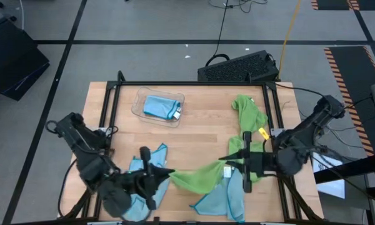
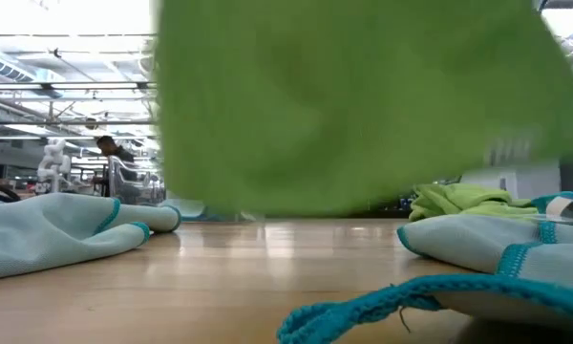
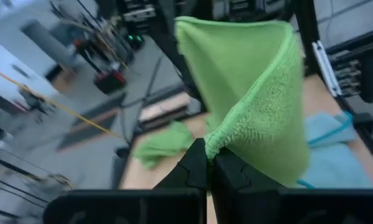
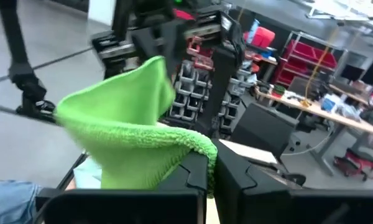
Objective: Fold microfiber towels
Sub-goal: Fold the bottom left green microfiber cloth
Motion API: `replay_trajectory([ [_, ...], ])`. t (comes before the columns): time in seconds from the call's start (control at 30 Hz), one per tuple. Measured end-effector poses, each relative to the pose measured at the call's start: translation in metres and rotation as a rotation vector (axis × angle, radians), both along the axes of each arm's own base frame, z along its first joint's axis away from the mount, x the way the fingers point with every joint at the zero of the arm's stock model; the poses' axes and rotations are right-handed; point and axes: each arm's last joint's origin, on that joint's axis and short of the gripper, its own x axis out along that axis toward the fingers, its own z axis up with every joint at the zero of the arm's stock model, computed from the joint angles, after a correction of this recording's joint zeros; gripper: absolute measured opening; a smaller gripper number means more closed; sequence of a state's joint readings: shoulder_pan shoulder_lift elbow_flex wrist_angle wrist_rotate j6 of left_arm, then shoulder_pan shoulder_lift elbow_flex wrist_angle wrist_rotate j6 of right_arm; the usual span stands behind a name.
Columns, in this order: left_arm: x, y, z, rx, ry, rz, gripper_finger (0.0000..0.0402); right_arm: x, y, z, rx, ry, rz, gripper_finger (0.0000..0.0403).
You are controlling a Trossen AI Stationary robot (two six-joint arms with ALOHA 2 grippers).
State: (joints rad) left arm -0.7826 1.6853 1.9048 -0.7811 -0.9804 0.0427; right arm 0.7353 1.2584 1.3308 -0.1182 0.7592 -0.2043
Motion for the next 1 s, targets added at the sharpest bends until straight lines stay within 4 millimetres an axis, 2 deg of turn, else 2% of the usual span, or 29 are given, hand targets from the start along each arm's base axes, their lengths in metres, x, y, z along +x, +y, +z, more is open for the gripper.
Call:
replay_trajectory([
  [0.13, -0.010, 0.014, 0.027, 0.100, -0.020, 0.073, 0.0003, -0.006, -0.008, 0.028, -0.024, 0.025, -0.011, 0.0004],
  [0.27, -0.016, 0.044, 0.025, 0.134, 0.058, 0.213, 0.0008, -0.007, -0.029, 0.028, -0.007, 0.073, -0.082, 0.0004],
  [0.33, -0.016, 0.061, 0.015, 0.065, 0.133, 0.276, 0.0009, -0.006, -0.040, 0.015, 0.001, 0.134, -0.129, 0.0004],
  [0.43, -0.018, 0.081, -0.010, 0.001, 0.274, 0.407, 0.0005, -0.001, -0.052, -0.017, 0.002, 0.230, -0.200, 0.0004],
  [0.57, 0.003, 0.092, -0.056, -0.029, 0.413, 0.472, 0.0006, 0.004, -0.069, -0.067, -0.032, 0.325, -0.286, 0.0004],
  [0.7, 0.015, 0.104, -0.095, -0.007, 0.522, 0.522, 0.0009, 0.004, -0.087, -0.104, -0.041, 0.367, -0.357, 0.0004],
  [0.8, 0.019, 0.114, -0.122, 0.018, 0.581, 0.588, 0.0004, 0.002, -0.099, -0.122, -0.032, 0.372, -0.399, 0.0004],
  [1.0, 0.018, 0.125, -0.138, -0.019, 0.613, 0.650, 0.0010, -0.003, -0.111, -0.142, 0.140, 0.328, -0.295, 0.0004],
])
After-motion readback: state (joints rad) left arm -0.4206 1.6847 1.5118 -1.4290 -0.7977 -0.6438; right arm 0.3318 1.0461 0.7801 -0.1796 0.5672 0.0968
